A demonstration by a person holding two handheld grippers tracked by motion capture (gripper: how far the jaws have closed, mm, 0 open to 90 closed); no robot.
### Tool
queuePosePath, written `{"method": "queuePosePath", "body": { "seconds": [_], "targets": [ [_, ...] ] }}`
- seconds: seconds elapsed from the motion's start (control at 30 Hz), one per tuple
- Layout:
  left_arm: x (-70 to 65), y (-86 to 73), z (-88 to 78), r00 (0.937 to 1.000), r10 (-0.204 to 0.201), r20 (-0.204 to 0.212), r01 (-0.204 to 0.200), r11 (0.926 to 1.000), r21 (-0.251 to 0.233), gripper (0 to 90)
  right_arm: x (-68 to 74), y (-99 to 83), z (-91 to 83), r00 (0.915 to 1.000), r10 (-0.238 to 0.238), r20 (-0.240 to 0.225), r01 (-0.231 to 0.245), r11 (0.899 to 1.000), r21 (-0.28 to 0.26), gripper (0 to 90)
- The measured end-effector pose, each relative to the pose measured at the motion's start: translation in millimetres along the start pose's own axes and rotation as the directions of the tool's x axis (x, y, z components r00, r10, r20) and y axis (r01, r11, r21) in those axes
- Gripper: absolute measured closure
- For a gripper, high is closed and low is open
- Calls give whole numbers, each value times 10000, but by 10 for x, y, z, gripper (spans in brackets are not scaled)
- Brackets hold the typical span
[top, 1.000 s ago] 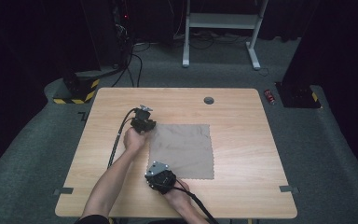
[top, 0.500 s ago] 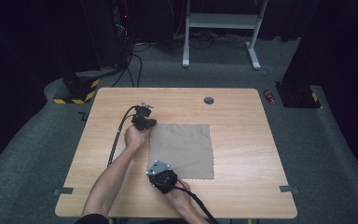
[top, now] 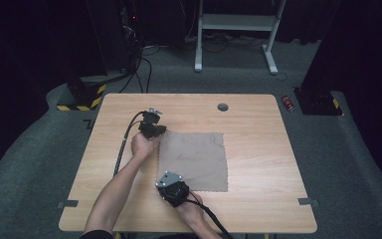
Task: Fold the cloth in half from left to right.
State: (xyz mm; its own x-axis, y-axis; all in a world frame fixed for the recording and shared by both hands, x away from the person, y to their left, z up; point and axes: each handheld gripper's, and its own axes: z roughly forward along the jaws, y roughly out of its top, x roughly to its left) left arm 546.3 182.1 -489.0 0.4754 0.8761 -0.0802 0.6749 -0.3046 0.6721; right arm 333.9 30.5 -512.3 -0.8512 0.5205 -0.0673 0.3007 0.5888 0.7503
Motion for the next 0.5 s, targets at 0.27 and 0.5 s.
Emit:
{"method": "queuePosePath", "body": {
  "seconds": [0.27,0.5],
  "targets": [
    [25,3,-55,10000,-55,74,55,10000,16,898,-2,26,-33,9996,41,-262,-45,9999,-158,898],
    [61,10,-159,9999,80,98,-79,10000,-43,898,46,105,-55,9990,-115,-443,103,9996,-266,898]
  ]
}}
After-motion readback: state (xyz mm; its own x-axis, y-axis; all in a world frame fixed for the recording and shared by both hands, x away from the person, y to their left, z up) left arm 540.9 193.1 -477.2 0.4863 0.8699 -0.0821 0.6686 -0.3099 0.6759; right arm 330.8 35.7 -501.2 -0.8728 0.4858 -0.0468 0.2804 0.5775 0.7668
